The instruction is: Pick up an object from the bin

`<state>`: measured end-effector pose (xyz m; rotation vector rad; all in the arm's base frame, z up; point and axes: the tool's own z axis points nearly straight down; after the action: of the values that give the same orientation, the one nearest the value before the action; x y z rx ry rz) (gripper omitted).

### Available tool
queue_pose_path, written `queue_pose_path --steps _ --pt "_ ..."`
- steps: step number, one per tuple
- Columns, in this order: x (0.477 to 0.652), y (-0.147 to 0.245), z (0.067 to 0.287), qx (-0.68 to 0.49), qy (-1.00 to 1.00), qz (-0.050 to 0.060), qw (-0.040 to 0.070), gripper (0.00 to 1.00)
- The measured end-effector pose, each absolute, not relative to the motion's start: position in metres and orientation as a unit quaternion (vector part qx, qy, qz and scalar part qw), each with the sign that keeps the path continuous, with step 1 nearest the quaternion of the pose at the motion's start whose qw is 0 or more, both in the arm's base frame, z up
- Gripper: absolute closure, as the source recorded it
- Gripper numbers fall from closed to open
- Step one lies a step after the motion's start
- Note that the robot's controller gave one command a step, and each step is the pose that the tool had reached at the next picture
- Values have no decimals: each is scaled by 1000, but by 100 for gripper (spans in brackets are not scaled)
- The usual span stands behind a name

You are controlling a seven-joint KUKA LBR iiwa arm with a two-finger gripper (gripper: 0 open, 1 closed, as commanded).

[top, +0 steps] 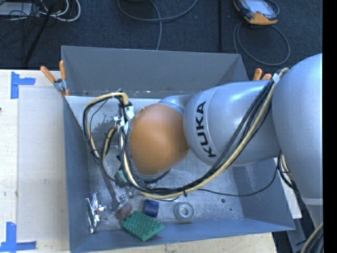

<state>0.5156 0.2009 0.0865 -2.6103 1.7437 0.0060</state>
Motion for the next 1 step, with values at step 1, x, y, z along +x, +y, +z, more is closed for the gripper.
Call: queue_pose_path --steps 1 --pt "516 201 88 -831 557 1 2 100"
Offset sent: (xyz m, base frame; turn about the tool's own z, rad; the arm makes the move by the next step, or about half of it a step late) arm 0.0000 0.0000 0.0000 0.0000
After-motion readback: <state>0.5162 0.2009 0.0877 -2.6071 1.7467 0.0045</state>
